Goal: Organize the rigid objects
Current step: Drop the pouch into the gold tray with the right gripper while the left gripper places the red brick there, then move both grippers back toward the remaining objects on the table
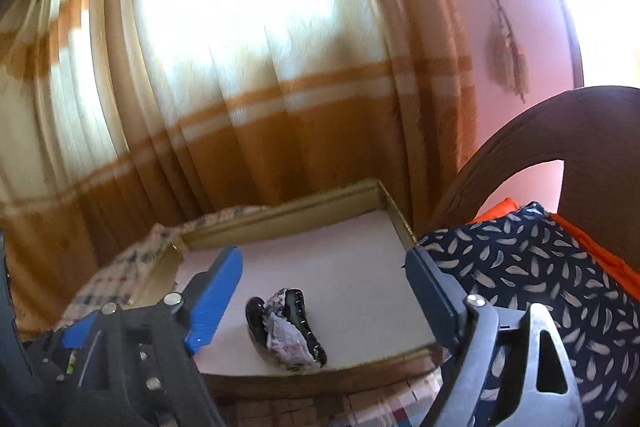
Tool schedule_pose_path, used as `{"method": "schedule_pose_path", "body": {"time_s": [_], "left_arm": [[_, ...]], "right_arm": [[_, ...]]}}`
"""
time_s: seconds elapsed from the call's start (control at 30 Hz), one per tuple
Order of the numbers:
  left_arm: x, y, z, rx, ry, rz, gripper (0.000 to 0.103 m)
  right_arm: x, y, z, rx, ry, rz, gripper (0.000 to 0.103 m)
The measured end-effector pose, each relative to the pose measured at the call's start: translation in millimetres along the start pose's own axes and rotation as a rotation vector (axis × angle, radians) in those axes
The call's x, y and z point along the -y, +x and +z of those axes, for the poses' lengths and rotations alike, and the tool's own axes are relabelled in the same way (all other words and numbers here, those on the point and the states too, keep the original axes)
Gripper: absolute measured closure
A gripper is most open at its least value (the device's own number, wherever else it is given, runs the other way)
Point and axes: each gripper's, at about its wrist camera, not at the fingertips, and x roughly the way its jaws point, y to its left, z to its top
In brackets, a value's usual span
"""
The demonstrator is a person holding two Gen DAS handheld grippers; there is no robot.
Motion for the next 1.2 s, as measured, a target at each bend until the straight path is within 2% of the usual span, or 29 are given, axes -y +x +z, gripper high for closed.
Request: {"method": "schedule_pose_path", "body": {"time_s": [0.2, 0.37, 0.7, 0.9, 1.03, 1.2], "left_arm": [[-7, -24, -9, 0.035, 0.022, 0.053, 0.0], [-17, -45, -24, 0.082, 0.059, 0.145, 0.0], [-61, -64, -49, 0.102, -0.011, 0.23, 0.0], [-76, -74, -56, 0.143, -0.031, 0.259, 0.0], [-87, -80, -60, 0.142, -0.057, 0.248, 0.001], [-107, -80, -64, 0.111, -0.117, 0.242, 0.001]], "right_arm": [[-12, -25, -10, 0.03, 0.037, 0.038, 0.015], [-28, -38, -22, 0.044, 0.013, 0.034, 0.014], [-56, -56, -40, 0.069, -0.02, 0.063, 0.014], [-80, -66, -52, 0.064, -0.052, 0.086, 0.014], [-101, -73, -57, 0.092, -0.157, 0.079, 0.014], [-106, -76, -61, 0.094, -0.182, 0.091, 0.014]]}}
